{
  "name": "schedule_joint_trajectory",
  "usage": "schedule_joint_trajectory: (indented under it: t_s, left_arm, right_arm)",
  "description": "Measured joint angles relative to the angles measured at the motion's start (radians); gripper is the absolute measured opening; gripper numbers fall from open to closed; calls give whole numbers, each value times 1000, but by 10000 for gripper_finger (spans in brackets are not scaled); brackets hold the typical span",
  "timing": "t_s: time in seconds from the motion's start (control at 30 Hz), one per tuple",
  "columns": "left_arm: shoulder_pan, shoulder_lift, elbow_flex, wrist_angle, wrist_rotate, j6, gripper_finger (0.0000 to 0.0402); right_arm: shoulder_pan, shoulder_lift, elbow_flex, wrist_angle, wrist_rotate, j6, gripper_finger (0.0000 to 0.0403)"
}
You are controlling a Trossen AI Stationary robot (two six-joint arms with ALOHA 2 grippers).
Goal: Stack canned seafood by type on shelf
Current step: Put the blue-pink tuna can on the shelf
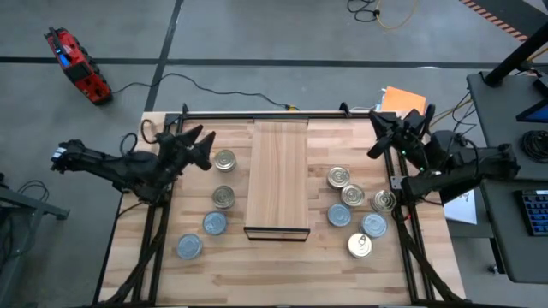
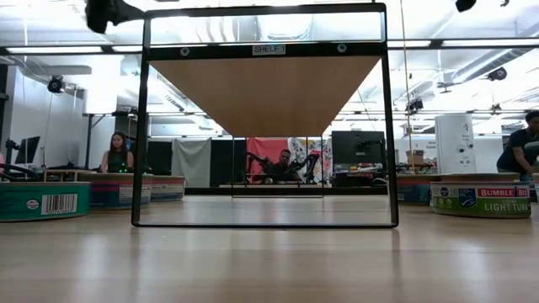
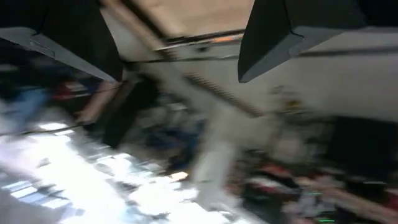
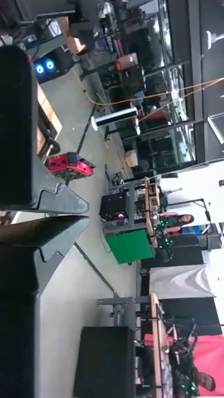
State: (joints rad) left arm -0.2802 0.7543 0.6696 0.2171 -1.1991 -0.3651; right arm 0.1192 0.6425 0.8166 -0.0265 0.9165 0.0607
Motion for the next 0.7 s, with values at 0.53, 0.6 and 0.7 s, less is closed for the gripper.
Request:
schedule_joint_trajectory:
  t_s: [0.53, 0.6, 0.7]
  left_arm:
    - [16, 183, 424, -1278, 519, -896, 304]
    - [15, 211, 447, -1279, 586, -825, 304]
    - [15, 255, 467, -1277, 688, -743, 304]
  right_arm:
    - [-96, 266, 355, -235, -7, -44, 9]
    - [-123, 302, 401, -317, -55, -16, 9]
    - [-166, 350, 468, -409, -147, 28, 9]
